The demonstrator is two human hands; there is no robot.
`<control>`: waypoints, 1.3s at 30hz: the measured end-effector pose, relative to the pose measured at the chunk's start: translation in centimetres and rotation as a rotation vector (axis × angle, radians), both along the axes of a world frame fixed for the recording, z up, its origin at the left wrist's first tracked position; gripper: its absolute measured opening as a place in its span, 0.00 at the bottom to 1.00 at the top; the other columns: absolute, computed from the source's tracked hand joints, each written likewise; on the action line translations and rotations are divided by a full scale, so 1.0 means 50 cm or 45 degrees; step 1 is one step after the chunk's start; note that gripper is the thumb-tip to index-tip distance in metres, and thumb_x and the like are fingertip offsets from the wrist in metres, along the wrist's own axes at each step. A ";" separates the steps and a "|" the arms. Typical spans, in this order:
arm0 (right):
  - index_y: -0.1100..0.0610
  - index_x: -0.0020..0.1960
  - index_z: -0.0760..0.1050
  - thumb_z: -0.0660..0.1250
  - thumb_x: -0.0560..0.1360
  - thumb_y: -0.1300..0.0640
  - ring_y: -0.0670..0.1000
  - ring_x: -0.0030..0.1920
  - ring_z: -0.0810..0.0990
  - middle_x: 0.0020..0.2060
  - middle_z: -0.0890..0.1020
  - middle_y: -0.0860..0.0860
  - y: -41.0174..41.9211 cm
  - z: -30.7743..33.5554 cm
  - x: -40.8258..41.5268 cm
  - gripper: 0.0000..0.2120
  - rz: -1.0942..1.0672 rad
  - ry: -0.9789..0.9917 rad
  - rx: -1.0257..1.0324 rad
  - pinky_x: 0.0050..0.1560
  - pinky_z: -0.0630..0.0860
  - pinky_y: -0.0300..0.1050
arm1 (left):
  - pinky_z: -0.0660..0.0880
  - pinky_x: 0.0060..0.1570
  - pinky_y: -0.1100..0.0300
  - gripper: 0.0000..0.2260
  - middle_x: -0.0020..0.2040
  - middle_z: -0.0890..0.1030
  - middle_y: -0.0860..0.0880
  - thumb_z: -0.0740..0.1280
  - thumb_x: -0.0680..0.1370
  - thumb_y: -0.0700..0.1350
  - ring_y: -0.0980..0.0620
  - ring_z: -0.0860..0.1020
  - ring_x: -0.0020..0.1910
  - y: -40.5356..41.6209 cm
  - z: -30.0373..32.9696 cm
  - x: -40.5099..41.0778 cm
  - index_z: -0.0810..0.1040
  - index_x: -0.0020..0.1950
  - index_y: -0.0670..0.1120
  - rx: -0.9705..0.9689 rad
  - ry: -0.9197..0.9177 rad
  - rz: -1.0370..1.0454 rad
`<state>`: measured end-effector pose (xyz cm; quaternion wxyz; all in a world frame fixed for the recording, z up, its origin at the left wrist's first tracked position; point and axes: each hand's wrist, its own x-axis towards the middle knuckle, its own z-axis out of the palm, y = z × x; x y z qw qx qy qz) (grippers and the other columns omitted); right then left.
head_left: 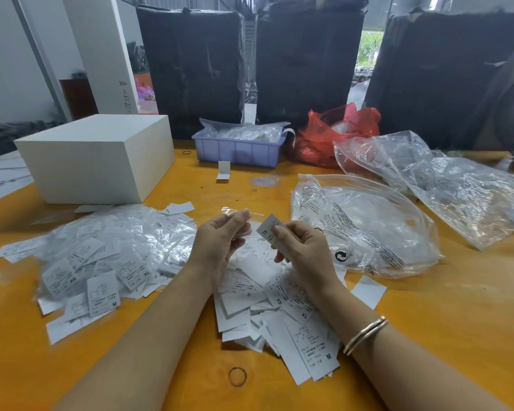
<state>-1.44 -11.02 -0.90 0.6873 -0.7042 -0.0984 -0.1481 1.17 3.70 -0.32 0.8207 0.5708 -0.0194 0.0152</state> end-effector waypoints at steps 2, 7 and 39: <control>0.58 0.39 0.77 0.67 0.75 0.64 0.45 0.25 0.75 0.30 0.78 0.51 0.004 -0.002 0.000 0.06 -0.006 -0.007 -0.067 0.27 0.69 0.33 | 0.73 0.37 0.66 0.10 0.31 0.80 0.54 0.73 0.65 0.50 0.60 0.78 0.33 0.000 0.000 0.000 0.80 0.41 0.47 0.001 0.007 -0.005; 0.56 0.39 0.77 0.67 0.75 0.64 0.44 0.27 0.76 0.31 0.78 0.48 0.005 -0.002 0.000 0.07 -0.045 -0.032 -0.083 0.29 0.70 0.32 | 0.74 0.35 0.67 0.10 0.31 0.80 0.53 0.73 0.65 0.50 0.60 0.79 0.33 -0.001 0.000 -0.002 0.79 0.41 0.47 0.015 0.017 -0.018; 0.54 0.62 0.65 0.63 0.73 0.72 0.51 0.37 0.77 0.39 0.76 0.57 -0.025 0.001 0.015 0.22 0.008 -0.098 -0.130 0.41 0.76 0.42 | 0.72 0.32 0.71 0.11 0.35 0.82 0.55 0.73 0.71 0.34 0.64 0.78 0.33 0.000 0.000 -0.008 0.80 0.48 0.49 0.572 -0.183 -0.111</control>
